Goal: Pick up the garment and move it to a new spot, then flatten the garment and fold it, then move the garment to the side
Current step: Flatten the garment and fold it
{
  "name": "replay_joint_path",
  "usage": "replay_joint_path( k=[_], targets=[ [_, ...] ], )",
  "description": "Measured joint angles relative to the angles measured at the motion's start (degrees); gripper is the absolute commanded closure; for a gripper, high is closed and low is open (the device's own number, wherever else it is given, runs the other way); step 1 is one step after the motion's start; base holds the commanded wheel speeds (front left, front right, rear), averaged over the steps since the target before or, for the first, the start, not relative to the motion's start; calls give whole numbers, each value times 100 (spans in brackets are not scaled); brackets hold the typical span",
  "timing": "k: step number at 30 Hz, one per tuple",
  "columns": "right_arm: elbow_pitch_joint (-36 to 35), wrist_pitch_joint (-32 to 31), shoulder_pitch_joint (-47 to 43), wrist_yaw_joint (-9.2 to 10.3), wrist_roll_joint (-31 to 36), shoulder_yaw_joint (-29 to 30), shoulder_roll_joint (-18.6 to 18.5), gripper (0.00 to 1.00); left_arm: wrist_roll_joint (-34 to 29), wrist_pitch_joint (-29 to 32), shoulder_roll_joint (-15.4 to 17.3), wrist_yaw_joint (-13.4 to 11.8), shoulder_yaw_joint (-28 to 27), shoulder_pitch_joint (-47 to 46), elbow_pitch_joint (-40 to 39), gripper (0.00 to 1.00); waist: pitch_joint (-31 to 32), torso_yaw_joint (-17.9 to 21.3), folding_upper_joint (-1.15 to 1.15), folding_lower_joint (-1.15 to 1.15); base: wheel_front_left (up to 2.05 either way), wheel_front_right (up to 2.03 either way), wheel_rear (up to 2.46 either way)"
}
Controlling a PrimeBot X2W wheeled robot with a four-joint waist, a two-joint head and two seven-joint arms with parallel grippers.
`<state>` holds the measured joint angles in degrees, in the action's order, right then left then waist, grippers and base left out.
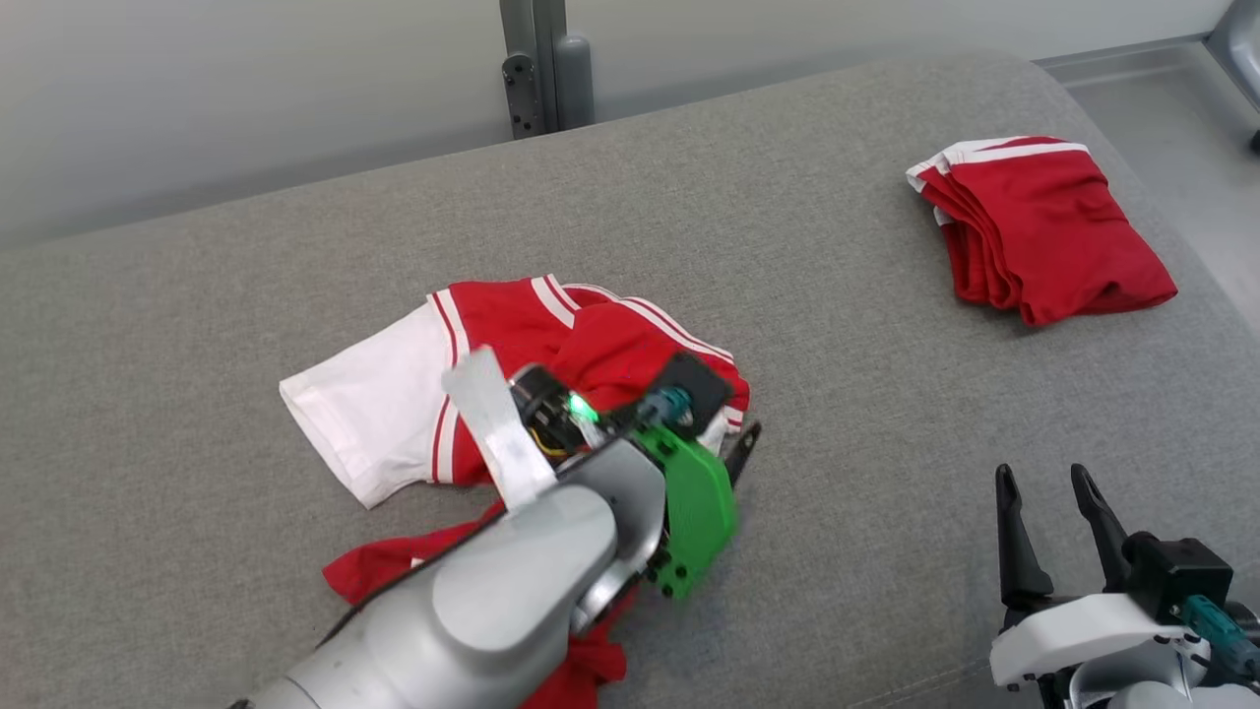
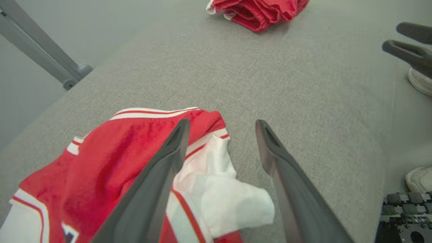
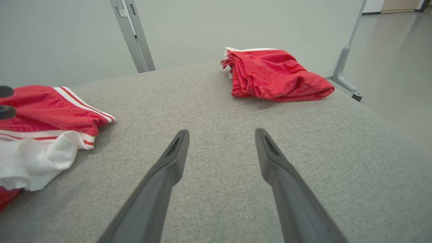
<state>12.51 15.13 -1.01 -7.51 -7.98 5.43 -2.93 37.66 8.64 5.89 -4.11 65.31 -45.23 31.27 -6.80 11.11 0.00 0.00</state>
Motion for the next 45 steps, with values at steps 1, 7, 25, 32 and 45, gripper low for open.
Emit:
replay_joint_path(
  k=[1,7,25,32,45],
  targets=[
    [1,0,36,0,-44,-33,0,0,-68,171,31,-36,122,82,-131,0,-30,16,0,0,0,0,0],
    [43,0,85,0,-247,-44,3,0,-367,1053,658,-204,553,279,-590,0,-203,187,0,0,0,0,0],
    [107,0,183,0,-292,-49,4,0,619,56,140,-311,-502,625,-1171,100,-267,246,0,0,0,0,0],
    [170,0,278,0,-279,-172,5,0,1243,-698,-276,205,-515,987,-557,0,-369,392,0,0,0,0,0],
    [160,0,152,0,-153,136,5,0,1599,-2149,-192,125,-513,938,-1117,0,-354,275,0,0,0,0,0]
  ],
)
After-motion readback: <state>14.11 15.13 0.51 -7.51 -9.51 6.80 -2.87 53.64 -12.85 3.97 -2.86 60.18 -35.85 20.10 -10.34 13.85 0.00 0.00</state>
